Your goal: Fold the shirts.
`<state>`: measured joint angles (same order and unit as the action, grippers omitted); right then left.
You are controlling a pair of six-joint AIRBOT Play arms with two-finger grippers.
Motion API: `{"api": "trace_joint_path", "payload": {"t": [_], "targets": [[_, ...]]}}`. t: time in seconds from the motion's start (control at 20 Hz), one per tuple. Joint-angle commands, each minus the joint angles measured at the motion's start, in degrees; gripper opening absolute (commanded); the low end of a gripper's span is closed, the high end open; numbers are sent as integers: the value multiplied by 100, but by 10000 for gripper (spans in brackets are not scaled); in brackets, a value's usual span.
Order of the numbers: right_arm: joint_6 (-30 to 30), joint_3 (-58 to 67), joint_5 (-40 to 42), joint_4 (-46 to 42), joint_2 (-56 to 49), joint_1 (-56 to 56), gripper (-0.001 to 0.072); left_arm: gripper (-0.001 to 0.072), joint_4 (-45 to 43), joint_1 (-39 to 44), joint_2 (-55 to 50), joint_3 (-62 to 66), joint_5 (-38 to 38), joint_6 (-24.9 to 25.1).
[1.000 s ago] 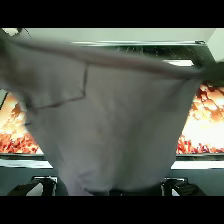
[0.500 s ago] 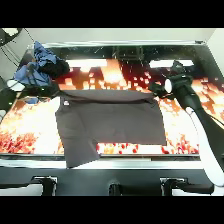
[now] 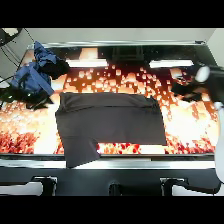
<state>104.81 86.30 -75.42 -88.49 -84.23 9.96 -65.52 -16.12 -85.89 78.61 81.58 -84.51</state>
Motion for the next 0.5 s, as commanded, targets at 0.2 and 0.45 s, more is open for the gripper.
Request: {"api": "trace_joint_path", "payload": {"t": [0.2,0.45], "targets": [[-1187,-962,-1766,1134,120,1408,403,443,308,-339,756,-2944,-385,686],[-1307,-1453,-1587,1329,120,1408,403,440,925,-249,710,-3425,-1440,809]]}}
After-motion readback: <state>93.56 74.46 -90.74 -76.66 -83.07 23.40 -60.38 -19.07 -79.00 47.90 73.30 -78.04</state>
